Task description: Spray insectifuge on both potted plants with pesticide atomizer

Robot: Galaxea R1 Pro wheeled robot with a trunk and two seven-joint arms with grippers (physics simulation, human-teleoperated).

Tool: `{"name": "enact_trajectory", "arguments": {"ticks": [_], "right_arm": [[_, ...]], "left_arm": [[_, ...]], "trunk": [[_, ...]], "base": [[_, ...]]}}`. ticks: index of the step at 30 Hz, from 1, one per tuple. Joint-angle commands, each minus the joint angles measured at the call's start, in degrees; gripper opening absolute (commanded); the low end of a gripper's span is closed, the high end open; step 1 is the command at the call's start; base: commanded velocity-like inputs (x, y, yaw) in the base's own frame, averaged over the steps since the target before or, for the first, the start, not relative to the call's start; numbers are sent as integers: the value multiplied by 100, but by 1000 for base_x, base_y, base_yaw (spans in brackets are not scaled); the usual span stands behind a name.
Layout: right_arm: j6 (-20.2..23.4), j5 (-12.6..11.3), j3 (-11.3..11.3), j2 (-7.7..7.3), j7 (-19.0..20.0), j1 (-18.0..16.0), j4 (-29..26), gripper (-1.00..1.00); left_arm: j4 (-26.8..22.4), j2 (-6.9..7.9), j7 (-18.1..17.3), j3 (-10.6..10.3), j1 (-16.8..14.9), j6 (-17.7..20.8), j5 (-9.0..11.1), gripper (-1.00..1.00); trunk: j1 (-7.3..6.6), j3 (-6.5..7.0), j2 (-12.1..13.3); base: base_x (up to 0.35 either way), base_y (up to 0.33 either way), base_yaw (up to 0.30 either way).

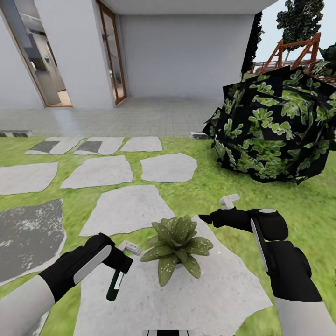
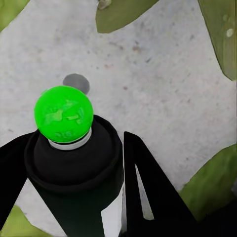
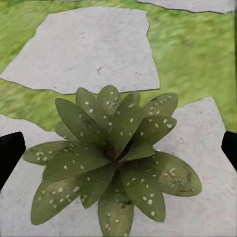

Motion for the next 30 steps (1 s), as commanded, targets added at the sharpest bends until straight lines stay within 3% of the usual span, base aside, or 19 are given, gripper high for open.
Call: {"name": "enact_trajectory", "arguments": {"ticks": [1, 5, 12, 23, 30], "right_arm": [[20, 59, -2, 2, 58, -6, -5, 100], [20, 59, -5, 2, 58, -31, -5, 100], [20, 59, -2, 0, 58, -34, -5, 100], [20, 59, -47, -5, 58, -36, -5, 100], [20, 59, -222, -7, 58, -41, -5, 100]], "left_arm": [[-3, -23, -12, -74, -3, 7, -11, -100], [107, -194, -35, -376, -16, 7, 24, -100], [152, -215, -233, -417, -14, 7, 4, -100], [69, -194, -275, -369, 2, 7, 16, -100], [58, -222, -245, -396, 40, 7, -11, -100]], "trunk": [[-1, -5, -2], [-1, -5, -2], [-1, -5, -2], [-1, -5, -2], [-1, -5, -2]], "base": [[0, 298, -271], [0, 298, -276], [0, 298, -268], [0, 296, -130], [0, 78, -272]]}}
